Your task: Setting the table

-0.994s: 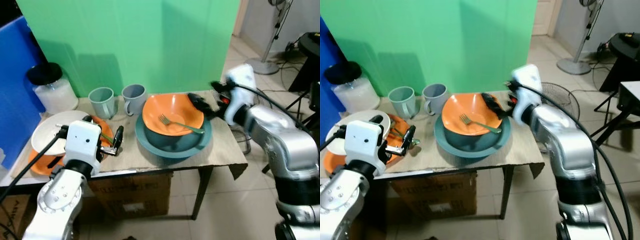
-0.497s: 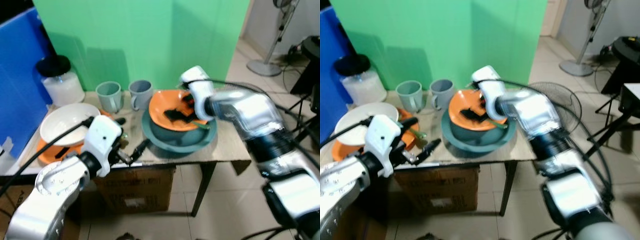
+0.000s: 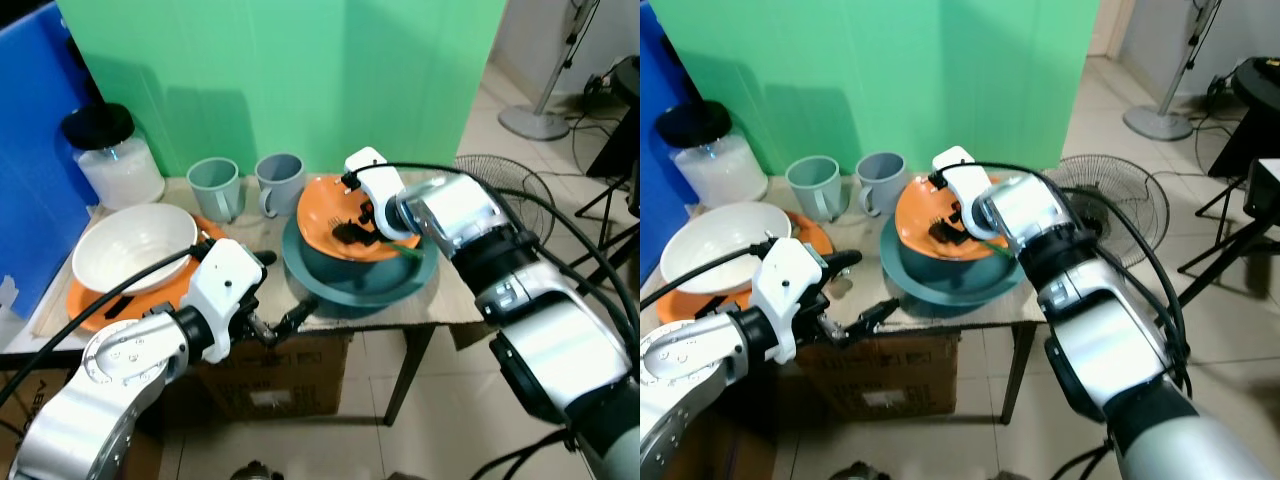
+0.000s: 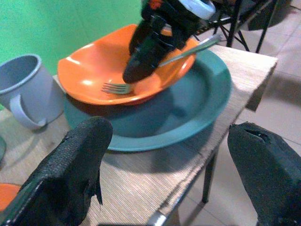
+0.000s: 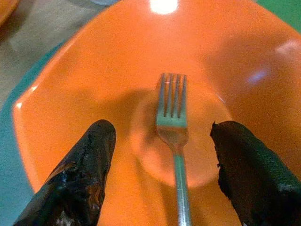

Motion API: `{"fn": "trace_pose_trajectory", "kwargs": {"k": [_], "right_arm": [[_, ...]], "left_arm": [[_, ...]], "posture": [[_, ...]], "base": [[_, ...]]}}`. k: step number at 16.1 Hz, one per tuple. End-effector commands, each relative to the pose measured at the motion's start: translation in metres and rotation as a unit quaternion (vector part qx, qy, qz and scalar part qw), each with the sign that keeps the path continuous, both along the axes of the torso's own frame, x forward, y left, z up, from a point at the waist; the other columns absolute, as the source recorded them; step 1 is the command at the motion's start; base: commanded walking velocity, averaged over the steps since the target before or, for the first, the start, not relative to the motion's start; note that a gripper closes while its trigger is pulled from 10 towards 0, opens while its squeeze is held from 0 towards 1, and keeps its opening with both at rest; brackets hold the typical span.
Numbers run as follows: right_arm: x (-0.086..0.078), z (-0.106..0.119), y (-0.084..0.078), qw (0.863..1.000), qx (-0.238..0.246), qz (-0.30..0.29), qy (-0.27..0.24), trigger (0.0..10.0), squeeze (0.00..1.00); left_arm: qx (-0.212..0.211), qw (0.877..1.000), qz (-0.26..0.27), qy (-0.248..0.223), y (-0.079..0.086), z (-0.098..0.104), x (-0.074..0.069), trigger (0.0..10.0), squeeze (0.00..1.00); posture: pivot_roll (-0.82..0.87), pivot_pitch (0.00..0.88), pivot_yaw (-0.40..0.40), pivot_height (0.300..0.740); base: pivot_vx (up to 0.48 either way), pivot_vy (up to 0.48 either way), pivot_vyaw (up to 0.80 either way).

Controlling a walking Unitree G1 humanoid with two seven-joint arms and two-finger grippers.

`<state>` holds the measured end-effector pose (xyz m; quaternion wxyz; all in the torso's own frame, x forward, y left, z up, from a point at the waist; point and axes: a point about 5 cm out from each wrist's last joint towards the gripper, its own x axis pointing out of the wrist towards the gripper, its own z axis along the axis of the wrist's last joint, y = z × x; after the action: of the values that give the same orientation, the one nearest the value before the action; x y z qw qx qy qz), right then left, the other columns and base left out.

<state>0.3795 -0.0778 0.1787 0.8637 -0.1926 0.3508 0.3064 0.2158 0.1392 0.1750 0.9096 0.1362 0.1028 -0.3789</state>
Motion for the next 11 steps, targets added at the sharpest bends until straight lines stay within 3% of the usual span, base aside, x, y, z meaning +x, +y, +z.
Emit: {"fn": "trace_pose_trajectory", "kwargs": {"k": [1,11], "right_arm": [[0.004,0.005,0.0,1.0,-0.008,0.002,-0.011,0.0,0.0],[0.006,-0.025,-0.015,0.998,-0.065,-0.011,0.016,0.0,0.0]], "left_arm": [[0.005,1.0,-0.007,0.006,0.0,0.0,0.001,10.0,0.0],[0.013,0.999,-0.023,0.022,-0.002,-0.007,-0.001,10.0,0.0]], "posture": [[-0.06,0.0,0.053,0.74],[-0.06,0.0,0.046,0.74]], "base": [[0.0,0.0,0.0],[0.0,0.0,0.0]]}}
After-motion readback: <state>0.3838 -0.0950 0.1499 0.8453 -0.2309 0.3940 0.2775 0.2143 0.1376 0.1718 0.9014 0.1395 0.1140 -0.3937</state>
